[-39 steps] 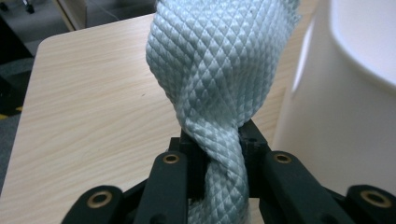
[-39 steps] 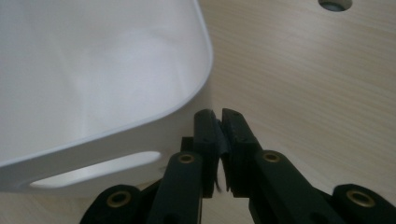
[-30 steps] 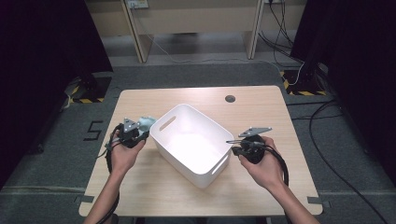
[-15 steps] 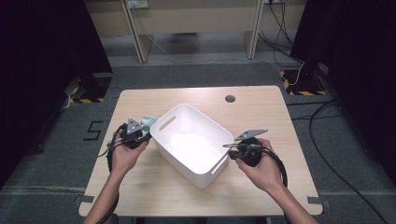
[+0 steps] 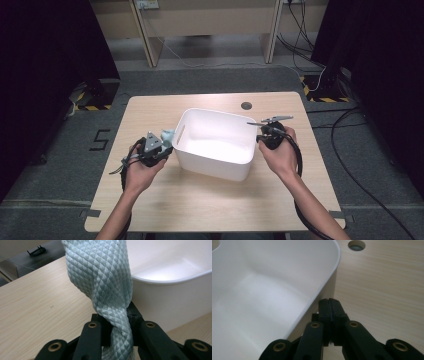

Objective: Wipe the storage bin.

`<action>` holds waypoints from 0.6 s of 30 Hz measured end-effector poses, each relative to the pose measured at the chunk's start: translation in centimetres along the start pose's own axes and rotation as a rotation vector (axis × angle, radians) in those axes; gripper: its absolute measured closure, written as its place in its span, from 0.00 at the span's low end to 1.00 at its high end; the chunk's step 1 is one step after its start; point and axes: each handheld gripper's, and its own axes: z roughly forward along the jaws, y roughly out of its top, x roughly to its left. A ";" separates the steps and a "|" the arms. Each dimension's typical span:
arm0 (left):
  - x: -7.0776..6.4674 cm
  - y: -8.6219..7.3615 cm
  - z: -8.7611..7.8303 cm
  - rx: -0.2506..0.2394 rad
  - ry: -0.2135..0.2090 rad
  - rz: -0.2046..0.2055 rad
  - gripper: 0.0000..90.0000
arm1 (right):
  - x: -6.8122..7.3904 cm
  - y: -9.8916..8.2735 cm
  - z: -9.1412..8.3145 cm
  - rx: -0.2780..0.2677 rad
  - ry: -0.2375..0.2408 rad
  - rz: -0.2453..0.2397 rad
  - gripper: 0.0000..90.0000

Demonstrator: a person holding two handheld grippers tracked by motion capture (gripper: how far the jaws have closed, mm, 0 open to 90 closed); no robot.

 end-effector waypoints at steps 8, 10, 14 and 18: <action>-0.8 -0.7 -0.4 -0.020 0.011 -0.031 0.86 | -1.2 0.7 0.8 -0.042 -0.003 0.062 0.84; -1.1 -1.0 -1.0 -0.034 0.025 -0.046 0.86 | -1.3 0.4 0.2 -0.066 0.013 0.083 0.81; -2.2 -1.3 -2.2 -0.062 0.042 -0.049 0.85 | -1.2 0.0 -1.6 -0.129 0.020 0.103 0.80; -3.2 -1.5 -3.0 -0.078 0.038 -0.042 0.85 | -0.1 0.1 -3.0 -0.165 0.045 0.102 0.77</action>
